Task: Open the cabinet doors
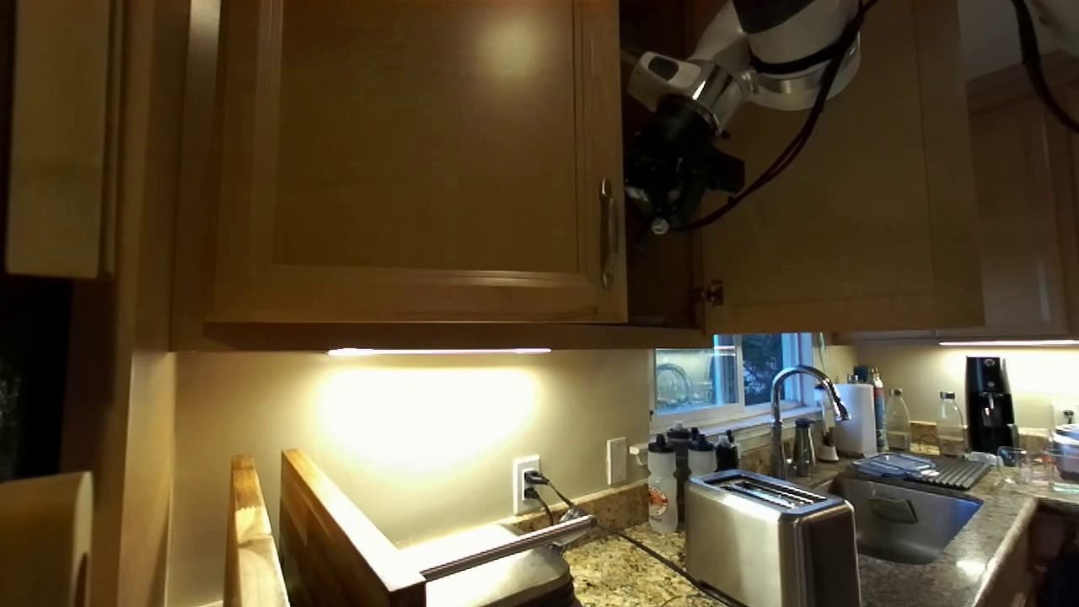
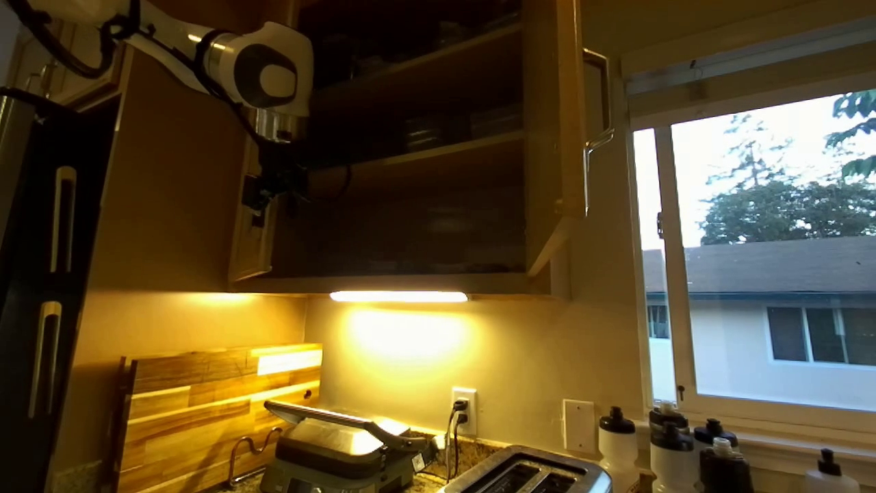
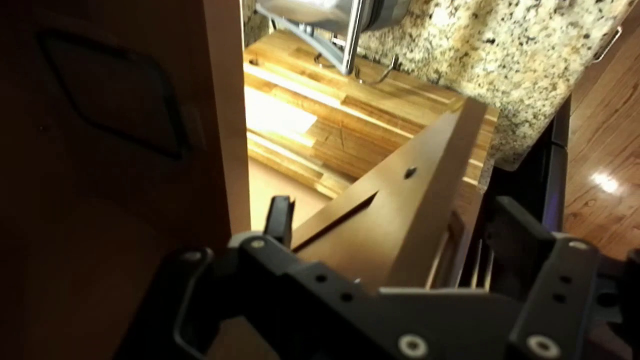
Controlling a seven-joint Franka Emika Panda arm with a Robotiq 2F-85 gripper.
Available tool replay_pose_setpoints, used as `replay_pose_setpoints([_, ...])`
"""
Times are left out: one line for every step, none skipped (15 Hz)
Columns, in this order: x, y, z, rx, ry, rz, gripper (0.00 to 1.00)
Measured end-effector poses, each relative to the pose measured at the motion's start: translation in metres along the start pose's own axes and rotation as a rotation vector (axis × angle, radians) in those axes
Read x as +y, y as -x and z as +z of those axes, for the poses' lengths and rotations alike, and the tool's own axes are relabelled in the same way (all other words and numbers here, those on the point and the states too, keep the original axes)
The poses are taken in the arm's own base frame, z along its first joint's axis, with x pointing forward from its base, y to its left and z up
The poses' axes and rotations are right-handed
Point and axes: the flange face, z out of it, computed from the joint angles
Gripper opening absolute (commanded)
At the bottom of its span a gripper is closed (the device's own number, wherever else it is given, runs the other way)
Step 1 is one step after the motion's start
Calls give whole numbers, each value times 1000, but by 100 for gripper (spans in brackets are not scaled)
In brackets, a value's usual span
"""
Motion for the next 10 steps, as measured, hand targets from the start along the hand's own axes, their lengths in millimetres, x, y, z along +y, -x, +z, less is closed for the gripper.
replay_pose_setpoints([-1,-13,-2,39,2,-33,100])
replay_pose_setpoints([-6,-22,-3,61,-22,-61,100])
replay_pose_setpoints([-12,-30,-4,88,-42,-91,100])
replay_pose_setpoints([-17,-37,-5,114,-63,-121,100])
replay_pose_setpoints([-23,-46,-6,141,-86,-154,100])
replay_pose_setpoints([-29,-57,-6,168,-109,-188,100])
replay_pose_setpoints([-36,-68,-5,192,-134,-221,100])
replay_pose_setpoints([-44,-79,-4,212,-161,-254,100])
replay_pose_setpoints([-52,-89,-3,227,-189,-285,100])
replay_pose_setpoints([-62,-99,-1,243,-224,-315,100])
